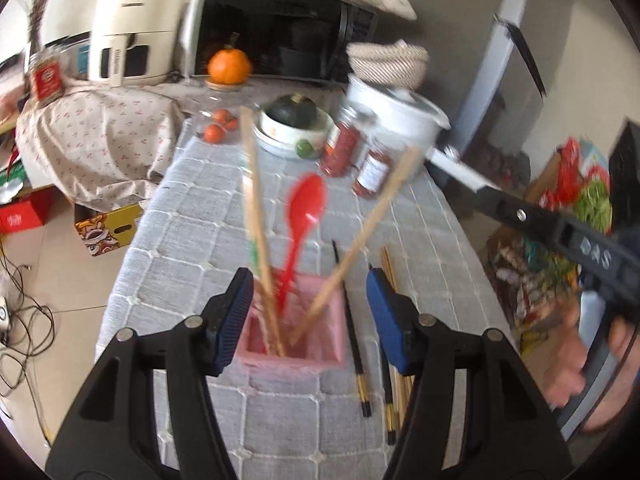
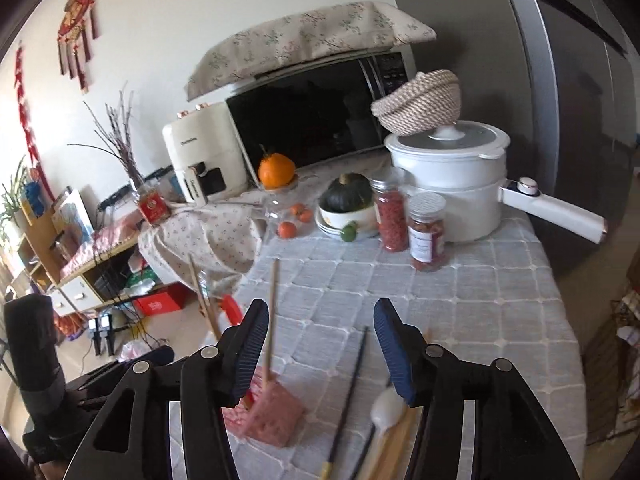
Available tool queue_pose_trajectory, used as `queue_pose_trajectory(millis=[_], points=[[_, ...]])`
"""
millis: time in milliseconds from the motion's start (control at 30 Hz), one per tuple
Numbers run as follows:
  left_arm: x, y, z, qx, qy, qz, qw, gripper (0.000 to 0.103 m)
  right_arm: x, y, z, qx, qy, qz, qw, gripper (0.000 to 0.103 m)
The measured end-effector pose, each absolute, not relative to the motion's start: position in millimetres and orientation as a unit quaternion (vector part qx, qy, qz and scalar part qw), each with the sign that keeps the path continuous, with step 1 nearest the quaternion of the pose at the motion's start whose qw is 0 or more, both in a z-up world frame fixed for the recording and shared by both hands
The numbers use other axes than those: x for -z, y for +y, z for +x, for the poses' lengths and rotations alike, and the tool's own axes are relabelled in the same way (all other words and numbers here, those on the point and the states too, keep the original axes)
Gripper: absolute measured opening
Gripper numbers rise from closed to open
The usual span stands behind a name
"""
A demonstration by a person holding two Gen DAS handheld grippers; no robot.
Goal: Organize utensils
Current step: 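Close the left tool on a black chopstick beside the white spoon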
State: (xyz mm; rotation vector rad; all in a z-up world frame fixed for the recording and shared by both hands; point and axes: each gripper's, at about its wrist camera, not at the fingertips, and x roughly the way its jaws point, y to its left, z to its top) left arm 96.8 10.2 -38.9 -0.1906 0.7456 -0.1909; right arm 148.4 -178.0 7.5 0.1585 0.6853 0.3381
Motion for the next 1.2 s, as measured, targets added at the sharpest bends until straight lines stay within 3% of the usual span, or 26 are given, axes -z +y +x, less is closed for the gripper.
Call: queue_pose_trajectory(millis=[200,267,467,733,833,1067,1200], points=[[67,-57,100,0.094,0.439,-0.029,0.893,0.060,39,-229,169,-0.099,0.453,0.097,0.881,0.054],[83,-75,106,0.059,0.469,-0.012,0.881,0.053,53,-245,172,-0.089,0.474,0.123,0.867,0.052],[122,-107,123,0.005,0.509,0.028,0.860,0.036,53,-271,171,-0.086,0.471,0.145,0.866,0.051],[159,-101,150,-0.036,0.525,0.021,0.850,0.028,53,-283,165,-0.096,0.473,0.149,0.863,0.051],[160,-107,151,-0.017,0.521,0.028,0.853,0.009,53,-289,166,-0.097,0.471,0.160,0.862,0.051],[159,-106,132,0.062,0.529,-0.057,0.844,0.007,50,-287,166,-0.107,0.466,0.167,0.862,0.051],[160,-124,110,0.102,0.528,-0.053,0.841,0.007,51,-287,166,-0.108,0.467,0.166,0.862,0.051]])
